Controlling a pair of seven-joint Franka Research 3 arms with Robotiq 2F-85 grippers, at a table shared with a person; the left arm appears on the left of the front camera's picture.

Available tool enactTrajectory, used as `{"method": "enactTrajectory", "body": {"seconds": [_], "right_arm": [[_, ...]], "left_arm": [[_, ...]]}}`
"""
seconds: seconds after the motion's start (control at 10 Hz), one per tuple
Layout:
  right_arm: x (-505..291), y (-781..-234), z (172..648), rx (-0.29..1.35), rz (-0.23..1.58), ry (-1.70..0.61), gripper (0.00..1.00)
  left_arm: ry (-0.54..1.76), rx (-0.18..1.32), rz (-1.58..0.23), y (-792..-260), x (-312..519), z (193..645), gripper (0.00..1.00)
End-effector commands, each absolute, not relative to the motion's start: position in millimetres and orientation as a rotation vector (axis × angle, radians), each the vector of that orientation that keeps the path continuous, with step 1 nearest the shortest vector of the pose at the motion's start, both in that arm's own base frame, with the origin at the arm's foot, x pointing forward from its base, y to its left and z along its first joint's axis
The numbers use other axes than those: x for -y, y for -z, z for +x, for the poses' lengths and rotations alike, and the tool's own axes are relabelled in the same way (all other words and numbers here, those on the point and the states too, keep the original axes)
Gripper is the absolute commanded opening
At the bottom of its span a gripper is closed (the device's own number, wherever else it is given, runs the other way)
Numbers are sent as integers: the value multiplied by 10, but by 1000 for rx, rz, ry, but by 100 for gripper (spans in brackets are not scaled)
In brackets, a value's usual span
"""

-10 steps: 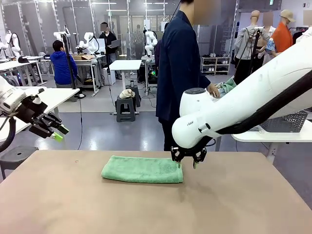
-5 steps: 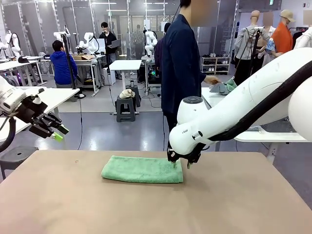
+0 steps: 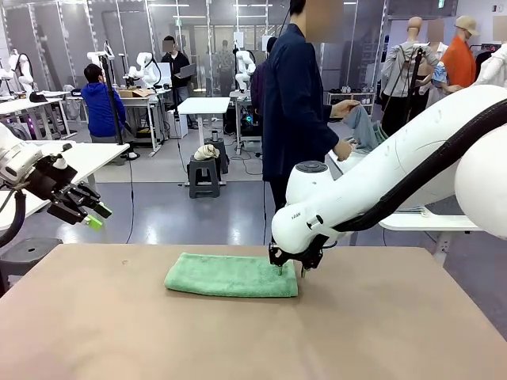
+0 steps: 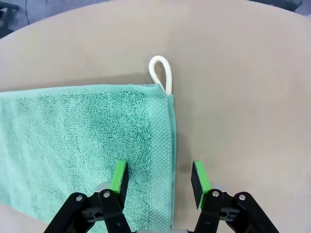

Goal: Fold the towels and place them in the basket.
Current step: When a person lays out a Towel with hook on the table, fold it in half twice.

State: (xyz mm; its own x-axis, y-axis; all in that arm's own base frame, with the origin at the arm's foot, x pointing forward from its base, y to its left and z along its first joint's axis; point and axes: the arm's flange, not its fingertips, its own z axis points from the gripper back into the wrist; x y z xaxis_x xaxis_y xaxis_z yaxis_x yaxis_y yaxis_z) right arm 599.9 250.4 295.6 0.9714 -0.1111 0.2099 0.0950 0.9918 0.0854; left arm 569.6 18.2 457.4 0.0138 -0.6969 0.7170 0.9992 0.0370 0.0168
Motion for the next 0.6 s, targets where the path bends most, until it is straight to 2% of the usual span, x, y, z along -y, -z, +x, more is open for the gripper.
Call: {"method": "enactTrajectory", "body": {"seconds": [0.0, 0.2, 0.3, 0.4, 0.5], "right_arm": [[-2551, -2920, 6056, 228, 94, 147, 67], [-2549, -2889, 6061, 217, 90, 140, 64], [-2538, -2858, 6067, 205, 97, 142, 47], [-2533, -2840, 6067, 202, 96, 142, 45], [-2529, -2832, 6070, 199, 99, 141, 27]], "left_arm": [[1450, 645, -587, -4596, -180, 5688, 64], [1450, 645, -587, -4596, -180, 5688, 64], [1450, 645, -587, -4596, -180, 5688, 64], [1450, 645, -587, -4596, -180, 5688, 64], [1450, 645, -587, -4596, -180, 5688, 64]]}}
